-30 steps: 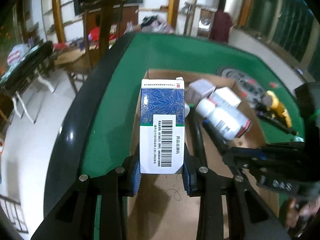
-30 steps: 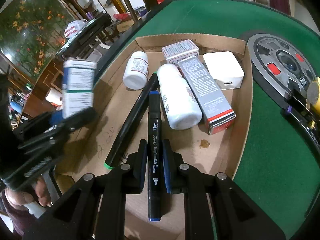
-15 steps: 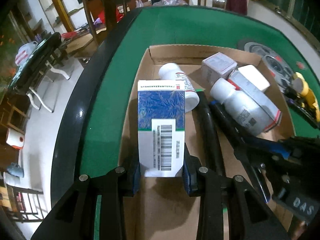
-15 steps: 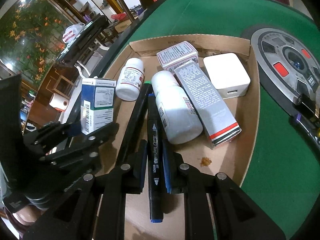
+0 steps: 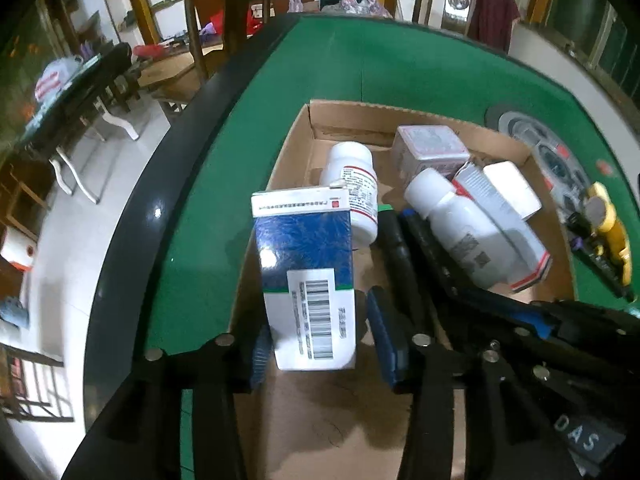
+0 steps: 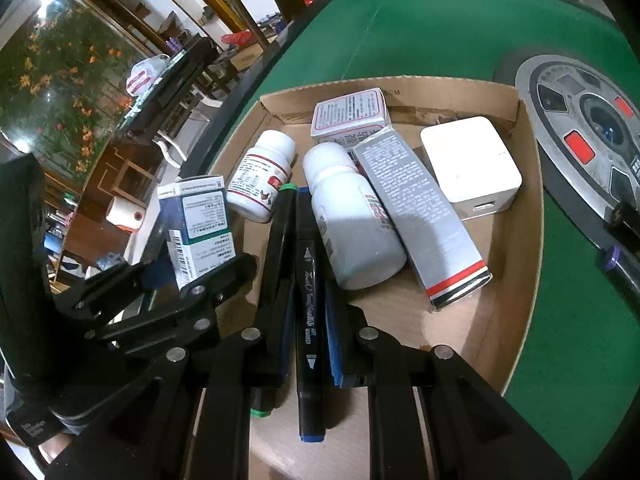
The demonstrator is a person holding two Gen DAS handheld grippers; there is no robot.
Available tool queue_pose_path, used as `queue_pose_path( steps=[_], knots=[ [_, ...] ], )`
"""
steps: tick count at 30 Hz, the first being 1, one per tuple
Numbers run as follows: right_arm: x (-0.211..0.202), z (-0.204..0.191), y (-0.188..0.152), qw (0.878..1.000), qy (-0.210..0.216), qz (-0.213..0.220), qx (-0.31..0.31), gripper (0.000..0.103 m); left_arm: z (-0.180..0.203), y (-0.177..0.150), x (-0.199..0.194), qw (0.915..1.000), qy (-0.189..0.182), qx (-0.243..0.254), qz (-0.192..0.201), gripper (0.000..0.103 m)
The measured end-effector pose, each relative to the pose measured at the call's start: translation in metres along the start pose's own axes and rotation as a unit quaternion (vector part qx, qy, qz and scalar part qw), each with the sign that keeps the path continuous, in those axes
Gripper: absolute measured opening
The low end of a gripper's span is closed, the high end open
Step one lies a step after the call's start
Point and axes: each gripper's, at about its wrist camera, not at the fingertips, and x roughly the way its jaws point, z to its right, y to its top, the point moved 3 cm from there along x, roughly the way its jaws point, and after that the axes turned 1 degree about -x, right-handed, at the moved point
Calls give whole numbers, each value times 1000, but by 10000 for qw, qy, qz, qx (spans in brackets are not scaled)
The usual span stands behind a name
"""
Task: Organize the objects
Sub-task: 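Lower the blue-and-white box with the left tool while the right tool releases the marker, then move both open tools back over the felt toward the black markers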
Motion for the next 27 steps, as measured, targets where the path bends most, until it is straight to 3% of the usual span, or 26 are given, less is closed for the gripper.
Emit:
queue_pose_path(
  steps=[2,7,12,17,20,23,25,27],
  knots=[
    [-7,3,-1,10000,47,81,-7,14,-1,0,-7,9999,-51,-63,92,51],
    [-33,-2,0,9992,108,387,-28,15,-3,-4,-26,9990,-81,-173,392,52],
    [-72,11,-8,9969,80,782,71,17,9,-16,-45,9928,-299,-223,1138,54],
    [-109,30,-23,9927,-81,1188,207,17,37,-18,-51,9861,-569,-78,1562,57],
    [-133,48,-34,9890,-238,1432,287,17,68,-21,-51,9852,-416,419,1610,57],
    [-155,68,-42,9863,-287,1565,443,17,98,-29,-38,9871,-36,888,1335,57],
    [-172,91,-51,9835,-352,1666,611,17,112,-36,-38,9858,217,1042,1302,57],
    [-186,113,-55,9801,-435,1766,793,18,117,-39,-40,9867,196,998,1272,57]
  ],
)
